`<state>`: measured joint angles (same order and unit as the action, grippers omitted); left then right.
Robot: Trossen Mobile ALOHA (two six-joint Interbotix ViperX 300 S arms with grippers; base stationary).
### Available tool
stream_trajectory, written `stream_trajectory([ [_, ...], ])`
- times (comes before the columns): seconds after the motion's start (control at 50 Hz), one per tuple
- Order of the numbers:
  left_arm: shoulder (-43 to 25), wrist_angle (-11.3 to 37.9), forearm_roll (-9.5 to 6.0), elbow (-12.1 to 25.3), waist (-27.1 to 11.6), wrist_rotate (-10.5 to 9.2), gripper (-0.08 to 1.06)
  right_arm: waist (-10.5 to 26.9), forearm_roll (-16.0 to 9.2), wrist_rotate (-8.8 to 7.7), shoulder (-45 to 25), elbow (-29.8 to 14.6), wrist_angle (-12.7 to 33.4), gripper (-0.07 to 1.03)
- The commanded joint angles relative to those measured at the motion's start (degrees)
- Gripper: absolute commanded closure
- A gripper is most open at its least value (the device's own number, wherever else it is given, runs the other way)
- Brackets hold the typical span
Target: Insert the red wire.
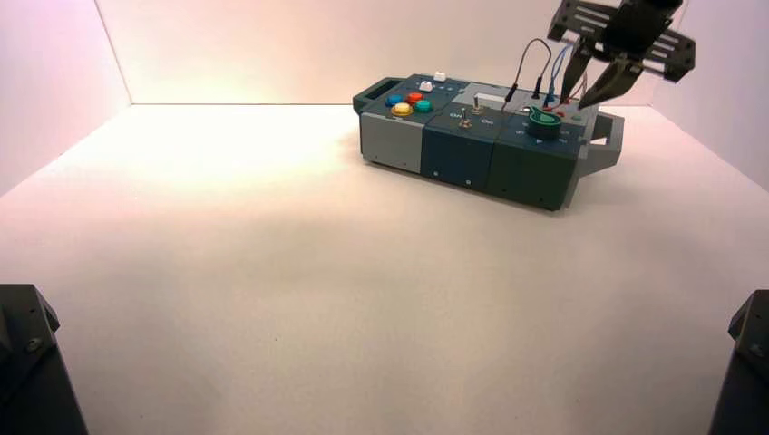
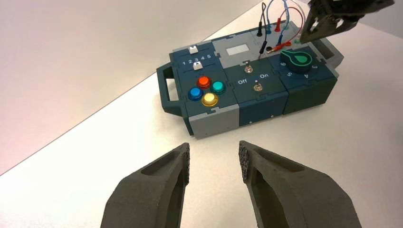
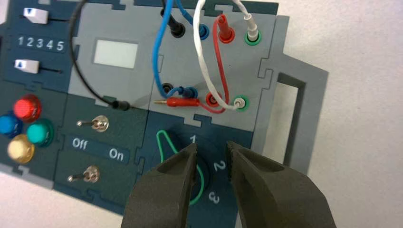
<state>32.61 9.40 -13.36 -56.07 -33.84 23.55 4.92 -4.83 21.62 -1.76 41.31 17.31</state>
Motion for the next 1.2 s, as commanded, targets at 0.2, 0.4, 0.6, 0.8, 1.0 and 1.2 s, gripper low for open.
stream_trajectory([
  [0.2, 0.0, -0.4, 0.00, 0.5, -0.2, 0.09, 0.41, 0.3, -0.4, 0.26, -1.8, -1.8, -6.1, 0.62],
  [0.4, -0.5, -0.5, 0.09, 0.5, -0.2, 0.09, 0.41, 0.0, -0.4, 0.18, -3.2, -2.7, -6.9, 0.62],
  [0.6, -0.5, -0.5, 0.09, 0.5, -0.2, 0.09, 0.41, 0.0, -0.2, 0.09, -4.2, -3.5, -8.0, 0.62],
  [0.8, -0.5, -0.5, 0.09, 0.4, -0.2, 0.18, 0.41, -0.1, 0.0, 0.00, -5.4, -3.7, -9.0, 0.62],
  [1.0, -0.5, -0.5, 0.09, 0.4, -0.2, 0.18, 0.41, 0.0, 0.7, 0.00, -6.1, -3.5, -10.6, 0.64],
  [1.2, -0.7, -0.5, 0.09, 0.4, -0.2, 0.18, 0.41, -0.1, 1.7, -0.18, -6.4, -3.4, -12.7, 0.70],
])
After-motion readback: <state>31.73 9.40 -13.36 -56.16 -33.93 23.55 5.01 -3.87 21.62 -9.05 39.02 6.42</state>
